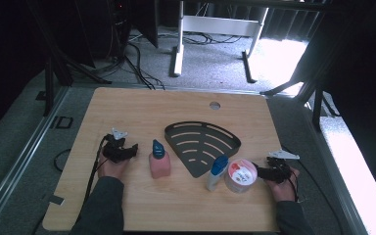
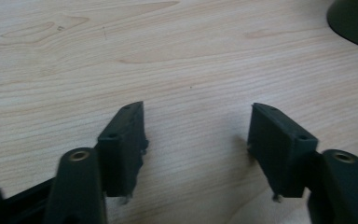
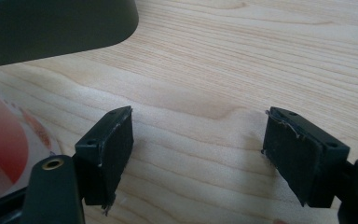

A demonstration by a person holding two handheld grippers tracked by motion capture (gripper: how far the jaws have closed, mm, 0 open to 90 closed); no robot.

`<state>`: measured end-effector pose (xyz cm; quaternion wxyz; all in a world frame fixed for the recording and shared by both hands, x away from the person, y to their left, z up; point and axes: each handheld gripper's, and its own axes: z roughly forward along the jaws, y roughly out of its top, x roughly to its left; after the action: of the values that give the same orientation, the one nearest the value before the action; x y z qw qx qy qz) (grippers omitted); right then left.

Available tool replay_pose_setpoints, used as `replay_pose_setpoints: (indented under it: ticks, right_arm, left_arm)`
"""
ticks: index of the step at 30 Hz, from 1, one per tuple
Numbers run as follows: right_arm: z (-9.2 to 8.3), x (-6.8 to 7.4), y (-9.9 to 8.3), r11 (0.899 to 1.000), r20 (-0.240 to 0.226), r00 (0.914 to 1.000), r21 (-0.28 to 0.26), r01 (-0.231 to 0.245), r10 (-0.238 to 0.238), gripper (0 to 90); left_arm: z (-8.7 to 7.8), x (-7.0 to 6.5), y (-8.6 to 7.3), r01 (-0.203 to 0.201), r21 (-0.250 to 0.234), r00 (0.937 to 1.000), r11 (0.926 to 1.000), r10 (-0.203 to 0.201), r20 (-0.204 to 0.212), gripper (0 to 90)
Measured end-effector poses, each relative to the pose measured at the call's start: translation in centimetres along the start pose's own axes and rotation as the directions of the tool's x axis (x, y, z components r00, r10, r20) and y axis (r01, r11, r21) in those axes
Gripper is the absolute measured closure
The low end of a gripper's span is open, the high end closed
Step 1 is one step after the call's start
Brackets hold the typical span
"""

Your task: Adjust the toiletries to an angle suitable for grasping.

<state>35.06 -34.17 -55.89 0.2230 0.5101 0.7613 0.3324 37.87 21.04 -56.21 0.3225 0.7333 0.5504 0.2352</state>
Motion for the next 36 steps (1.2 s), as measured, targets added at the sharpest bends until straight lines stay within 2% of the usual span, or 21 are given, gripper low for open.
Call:
replay_pose_setpoints:
  ticks: [8, 11, 17, 19, 23, 24, 26, 27, 28, 36]
  right_arm:
    - [0.0, 0.0, 0.0, 1.000, -0.002, 1.0000, 0.000, 0.003, -0.003, 23.8]
    - [0.0, 0.0, 0.0, 1.000, -0.003, 1.0000, -0.001, 0.004, -0.004, 23.7]
    - [0.0, 0.0, 0.0, 1.000, -0.003, 1.0000, -0.001, 0.003, -0.003, 23.7]
    - [0.0, 0.0, 0.0, 1.000, -0.004, 1.0000, -0.001, 0.003, -0.003, 23.7]
    - [0.0, 0.0, 0.0, 1.000, -0.005, 1.0000, -0.001, 0.002, -0.002, 23.7]
    - [0.0, 0.0, 0.0, 1.000, -0.005, 1.0000, -0.001, 0.002, -0.002, 23.7]
    - [0.0, 0.0, 0.0, 1.000, -0.005, 1.0000, -0.001, 0.002, -0.002, 23.6]
    - [0.0, 0.0, 0.0, 1.000, -0.005, 1.0000, -0.001, 0.002, -0.002, 23.6]
    - [0.0, 0.0, 0.0, 1.000, -0.005, 1.0000, -0.001, 0.002, -0.002, 23.7]
    - [0.0, 0.0, 0.0, 1.000, -0.005, 1.0000, -0.001, 0.001, -0.001, 23.6]
  left_arm:
    - [-0.8, -0.3, -0.5, -0.013, 0.009, 0.9998, 0.9999, 0.013, 0.014, 46.2]
    - [-1.1, -0.5, -0.4, 0.009, 0.033, 0.9993, 0.9994, -0.010, 0.035, 46.4]
    - [-2.3, -1.8, -0.6, -0.027, 0.042, 0.9961, 0.9988, 0.023, 0.085, 48.9]
    - [-2.5, -1.9, -0.6, -0.037, 0.040, 0.9953, 0.9985, 0.033, 0.092, 52.2]
    - [-3.2, -1.9, -0.7, -0.023, 0.035, 0.9960, 0.9991, 0.020, 0.087, 66.3]
    - [-3.5, -1.9, -0.8, -0.004, 0.032, 0.9947, 0.9995, 0.001, 0.103, 71.0]
    - [-3.7, -1.8, -0.8, -0.004, 0.030, 0.9929, 0.9995, 0.000, 0.119, 78.1]
    - [-3.9, -1.8, -0.8, -0.006, 0.028, 0.9914, 0.9996, 0.003, 0.131, 78.1]
    - [-4.1, -1.8, -0.8, -0.019, 0.025, 0.9896, 0.9995, 0.015, 0.143, 87.3]
    - [-4.7, -2.8, -0.9, -0.067, 0.026, 0.9796, 0.9974, 0.061, 0.192, 89.9]
